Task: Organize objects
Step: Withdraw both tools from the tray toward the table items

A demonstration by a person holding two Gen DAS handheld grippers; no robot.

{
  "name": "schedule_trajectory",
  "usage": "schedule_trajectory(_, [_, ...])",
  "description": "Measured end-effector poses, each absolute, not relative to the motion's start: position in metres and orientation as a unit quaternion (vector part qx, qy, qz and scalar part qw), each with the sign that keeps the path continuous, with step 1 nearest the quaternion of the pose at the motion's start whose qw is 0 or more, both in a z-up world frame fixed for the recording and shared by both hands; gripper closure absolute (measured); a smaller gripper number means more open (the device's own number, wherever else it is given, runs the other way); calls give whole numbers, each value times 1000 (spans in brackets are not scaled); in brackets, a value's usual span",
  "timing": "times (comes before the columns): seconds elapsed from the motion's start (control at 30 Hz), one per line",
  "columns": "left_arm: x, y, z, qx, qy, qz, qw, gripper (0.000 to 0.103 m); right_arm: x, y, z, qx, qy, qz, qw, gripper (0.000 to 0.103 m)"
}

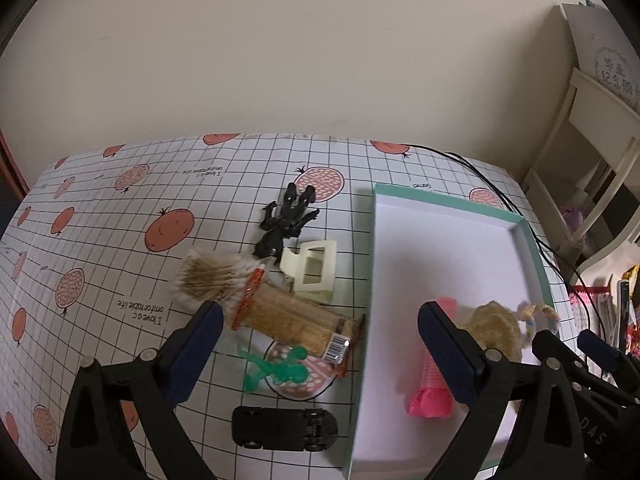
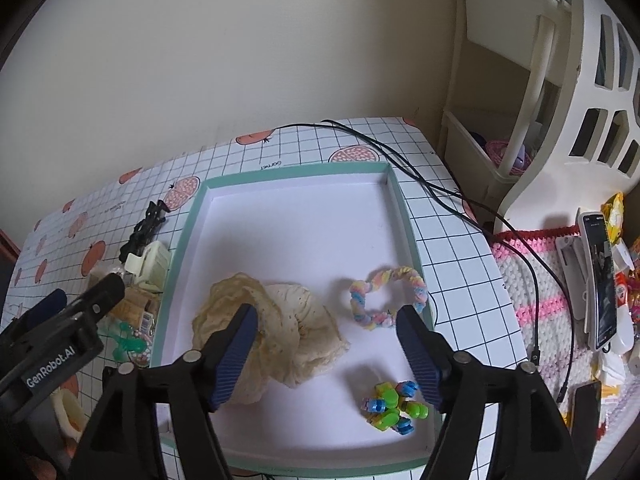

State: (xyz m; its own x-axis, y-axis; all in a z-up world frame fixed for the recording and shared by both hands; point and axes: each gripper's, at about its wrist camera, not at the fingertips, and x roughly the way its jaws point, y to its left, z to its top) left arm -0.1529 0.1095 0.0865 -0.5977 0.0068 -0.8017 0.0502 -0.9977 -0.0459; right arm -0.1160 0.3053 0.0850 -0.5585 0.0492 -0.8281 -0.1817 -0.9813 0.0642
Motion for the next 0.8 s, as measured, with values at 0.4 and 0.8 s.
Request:
schedule_trajectory(0.4, [-153, 92, 88, 458, 50, -887, 21, 5, -115, 300, 86, -470, 68, 877, 68, 2])
schedule_trajectory(0.8, [-153, 86, 88, 457, 60, -887, 18, 5, -116, 294, 88, -470, 59, 878, 68, 0])
